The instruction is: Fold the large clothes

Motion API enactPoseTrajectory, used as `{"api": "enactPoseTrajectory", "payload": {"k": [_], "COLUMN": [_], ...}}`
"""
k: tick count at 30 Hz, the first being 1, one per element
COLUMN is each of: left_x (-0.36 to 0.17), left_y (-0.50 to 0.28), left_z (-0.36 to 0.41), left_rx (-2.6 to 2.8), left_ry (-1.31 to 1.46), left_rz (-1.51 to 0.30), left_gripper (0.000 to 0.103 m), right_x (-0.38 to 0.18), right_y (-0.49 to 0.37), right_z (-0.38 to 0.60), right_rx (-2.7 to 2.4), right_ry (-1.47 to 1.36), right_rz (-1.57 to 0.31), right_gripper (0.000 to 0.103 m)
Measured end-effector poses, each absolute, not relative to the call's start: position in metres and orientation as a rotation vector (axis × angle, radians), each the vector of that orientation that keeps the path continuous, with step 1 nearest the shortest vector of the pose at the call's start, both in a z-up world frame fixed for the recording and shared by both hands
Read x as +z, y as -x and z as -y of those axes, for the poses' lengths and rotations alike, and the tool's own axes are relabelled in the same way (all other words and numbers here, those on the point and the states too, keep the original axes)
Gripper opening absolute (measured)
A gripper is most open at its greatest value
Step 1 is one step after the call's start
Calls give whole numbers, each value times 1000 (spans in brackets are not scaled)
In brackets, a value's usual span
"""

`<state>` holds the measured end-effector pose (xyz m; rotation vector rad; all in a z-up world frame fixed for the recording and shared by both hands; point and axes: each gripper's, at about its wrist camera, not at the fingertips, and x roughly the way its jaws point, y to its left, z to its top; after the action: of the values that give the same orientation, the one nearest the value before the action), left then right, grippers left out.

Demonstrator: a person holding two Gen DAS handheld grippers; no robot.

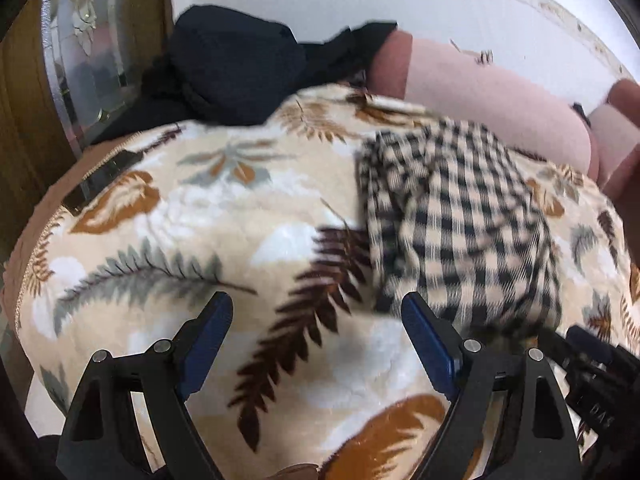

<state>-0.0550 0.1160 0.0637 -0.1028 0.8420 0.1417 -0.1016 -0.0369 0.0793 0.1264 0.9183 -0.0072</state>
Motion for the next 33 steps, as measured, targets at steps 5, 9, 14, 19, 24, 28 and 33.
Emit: {"api": "enactPoseTrajectory", "payload": {"k": [5, 9, 14, 19, 24, 28, 33], "left_x": [39, 19, 1, -2, -5, -5, 5], "left_y": [45, 37, 32, 34, 33, 32, 35], "left_z": [-110, -111, -105, -101, -102, -102, -104], "left_rx": [143, 133, 147, 159, 161, 159, 132], "left_ry": [69, 83, 48, 24, 30, 29, 54], "left_rz": [-912, -991, -1030, -1008, -1002, -1005, -1007], "left_gripper": [85, 85, 85, 87, 92, 92, 92], "right_x": [71, 64, 57, 52, 48, 47, 48], "right_y": [101, 99, 97, 97, 98, 99, 101], "right_z": [35, 37, 38, 40, 42, 41, 38], "right_rx": [-40, -51, -54, -53, -58, -65, -70], "right_ry": [-92, -91, -94, -99, -101, -84, -60], "right_rz": [-927, -941, -961, -973, -984, -989, -992], "right_gripper": [62, 62, 63, 63, 64, 64, 65]}}
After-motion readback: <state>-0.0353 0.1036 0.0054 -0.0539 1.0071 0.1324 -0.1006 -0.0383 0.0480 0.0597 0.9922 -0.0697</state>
